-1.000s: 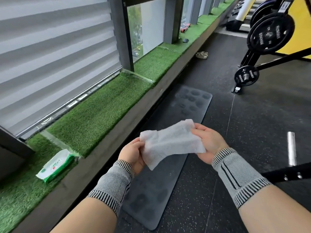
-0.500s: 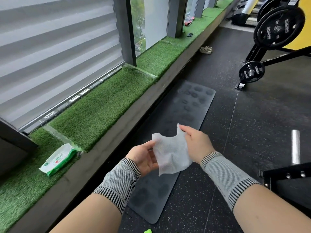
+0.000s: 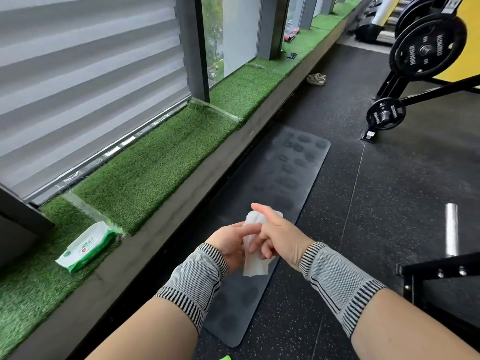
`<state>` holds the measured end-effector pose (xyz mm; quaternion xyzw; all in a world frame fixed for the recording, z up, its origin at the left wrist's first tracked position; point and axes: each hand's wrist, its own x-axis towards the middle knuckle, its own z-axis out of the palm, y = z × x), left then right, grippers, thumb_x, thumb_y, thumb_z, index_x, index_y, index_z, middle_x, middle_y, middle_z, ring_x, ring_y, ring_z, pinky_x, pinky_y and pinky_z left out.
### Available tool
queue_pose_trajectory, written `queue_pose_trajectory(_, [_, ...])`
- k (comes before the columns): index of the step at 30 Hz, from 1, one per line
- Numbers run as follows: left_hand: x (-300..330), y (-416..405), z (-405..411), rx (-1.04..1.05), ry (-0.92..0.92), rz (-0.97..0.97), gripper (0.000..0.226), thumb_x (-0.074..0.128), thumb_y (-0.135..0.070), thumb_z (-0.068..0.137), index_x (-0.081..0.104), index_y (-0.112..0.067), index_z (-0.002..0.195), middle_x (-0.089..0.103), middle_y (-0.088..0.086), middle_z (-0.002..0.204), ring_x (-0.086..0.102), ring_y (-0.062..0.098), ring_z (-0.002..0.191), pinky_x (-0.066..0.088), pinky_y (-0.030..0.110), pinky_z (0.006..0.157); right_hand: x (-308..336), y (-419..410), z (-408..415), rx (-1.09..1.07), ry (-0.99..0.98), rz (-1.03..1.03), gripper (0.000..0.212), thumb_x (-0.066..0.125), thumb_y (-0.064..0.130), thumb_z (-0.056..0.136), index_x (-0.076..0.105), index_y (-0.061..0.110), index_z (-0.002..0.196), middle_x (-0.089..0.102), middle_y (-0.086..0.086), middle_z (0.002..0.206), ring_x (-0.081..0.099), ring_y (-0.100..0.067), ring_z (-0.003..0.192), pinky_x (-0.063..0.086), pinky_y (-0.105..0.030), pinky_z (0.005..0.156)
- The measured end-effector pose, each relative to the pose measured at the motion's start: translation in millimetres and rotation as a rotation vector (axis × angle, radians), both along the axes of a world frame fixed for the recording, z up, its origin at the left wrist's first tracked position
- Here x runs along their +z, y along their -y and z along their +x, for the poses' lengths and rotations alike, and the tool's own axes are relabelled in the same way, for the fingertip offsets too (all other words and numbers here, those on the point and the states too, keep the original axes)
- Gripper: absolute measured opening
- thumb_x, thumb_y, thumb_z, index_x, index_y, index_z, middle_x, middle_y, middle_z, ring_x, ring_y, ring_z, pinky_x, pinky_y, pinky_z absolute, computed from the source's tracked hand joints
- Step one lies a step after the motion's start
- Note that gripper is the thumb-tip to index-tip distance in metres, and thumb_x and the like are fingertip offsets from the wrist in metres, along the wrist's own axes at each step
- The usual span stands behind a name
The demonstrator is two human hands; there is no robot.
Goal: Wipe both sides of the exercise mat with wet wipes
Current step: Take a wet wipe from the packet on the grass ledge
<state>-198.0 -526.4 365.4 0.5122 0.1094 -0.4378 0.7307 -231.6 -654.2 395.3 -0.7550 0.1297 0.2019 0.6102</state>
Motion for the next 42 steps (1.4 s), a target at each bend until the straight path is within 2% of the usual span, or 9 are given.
queue_pose_trajectory(6, [-7,-3,11,0.205,-0.126,0.005,0.027,0.056,-0.020,0.097,0.062,-0.002,0.117,0.070,0.020,0.106,0.067,0.033,0.086,0.055,0.047,0.077,-3,28,4,-0.593,0.022,0.150,0.035,0.046,0.014,0.092,0.053,0.020,0.126,0.053,-0.006,0.063,0.040,-0.011,0.044,0.038,-0.027,0.050])
queue_pose_trajectory(10, [-3,-8,12,0.138,-0.143,-0.062,0.039,0.053,-0.039,0.099,0.069,-0.003,0.102,0.072,0.016,0.097,0.071,0.031,0.082,0.053,0.043,0.079,-13,31,-8,-0.408,-0.196,0.176,0.027,0.063,0.040,0.086,0.068,0.015,0.095,0.067,-0.002,0.083,0.060,-0.018,0.075,0.048,-0.035,0.069])
queue_pose_trajectory(13, [-9,-1,10,0.097,0.039,0.045,0.032,0.061,-0.024,0.096,0.065,0.000,0.116,0.072,0.019,0.104,0.071,0.031,0.086,0.058,0.041,0.074,-15,24,-4,-0.453,-0.090,0.278,0.011,0.059,0.016,0.091,0.065,0.008,0.085,0.067,-0.010,0.080,0.060,-0.022,0.072,0.046,-0.036,0.069])
queue_pose_trajectory(18, [-14,8,8,0.168,0.388,0.402,0.015,0.062,-0.016,0.095,0.070,-0.015,0.082,0.070,0.003,0.074,0.064,0.015,0.060,0.051,0.027,0.055,-14,21,3,-0.580,0.088,0.101,0.020,0.056,0.009,0.092,0.060,0.005,0.073,0.051,-0.008,0.060,0.045,-0.014,0.046,0.042,-0.026,0.045])
queue_pose_trajectory(20, [-11,7,6,0.193,0.371,0.384,0.022,0.062,-0.017,0.094,0.068,-0.017,0.073,0.069,0.003,0.070,0.063,0.015,0.058,0.051,0.028,0.056,-13,21,2,-0.597,0.076,0.130,0.020,0.057,0.014,0.092,0.060,0.005,0.074,0.045,-0.005,0.055,0.036,-0.011,0.040,0.041,-0.026,0.046])
queue_pose_trajectory(24, [-6,3,8,0.188,0.309,0.346,0.021,0.057,-0.018,0.097,0.069,-0.007,0.083,0.067,0.011,0.076,0.061,0.021,0.059,0.051,0.030,0.054,-11,21,-2,-0.443,-0.102,0.308,0.010,0.060,0.018,0.091,0.066,0.009,0.090,0.065,-0.008,0.078,0.059,-0.018,0.065,0.050,-0.033,0.064])
queue_pose_trajectory(32, [7,-13,14,0.177,0.153,-0.010,0.027,0.045,0.007,0.097,0.066,-0.005,0.085,0.070,0.010,0.072,0.067,0.016,0.055,0.054,0.023,0.047,-4,34,-2,-0.392,0.034,0.428,0.020,0.048,0.000,0.093,0.064,0.011,0.091,0.066,-0.006,0.078,0.056,-0.013,0.059,0.045,-0.025,0.052])
queue_pose_trajectory(36, [11,-14,14,0.070,0.277,0.089,0.040,0.044,0.015,0.092,0.065,-0.008,0.066,0.066,0.014,0.076,0.062,0.018,0.056,0.054,0.025,0.050,2,39,-2,-0.389,0.039,0.406,0.035,0.037,-0.011,0.089,0.057,0.009,0.068,0.062,-0.009,0.071,0.057,-0.018,0.062,0.045,-0.024,0.047])
queue_pose_trajectory(42, [26,-13,18,-0.028,0.230,0.168,0.026,0.042,-0.014,0.099,0.066,-0.014,0.108,0.063,0.010,0.079,0.061,0.019,0.058,0.052,0.028,0.055,7,40,1,-0.215,0.100,0.136,0.016,0.052,0.010,0.068,0.059,0.016,0.054,0.052,-0.007,0.064,0.049,-0.018,0.059,0.037,-0.024,0.050])
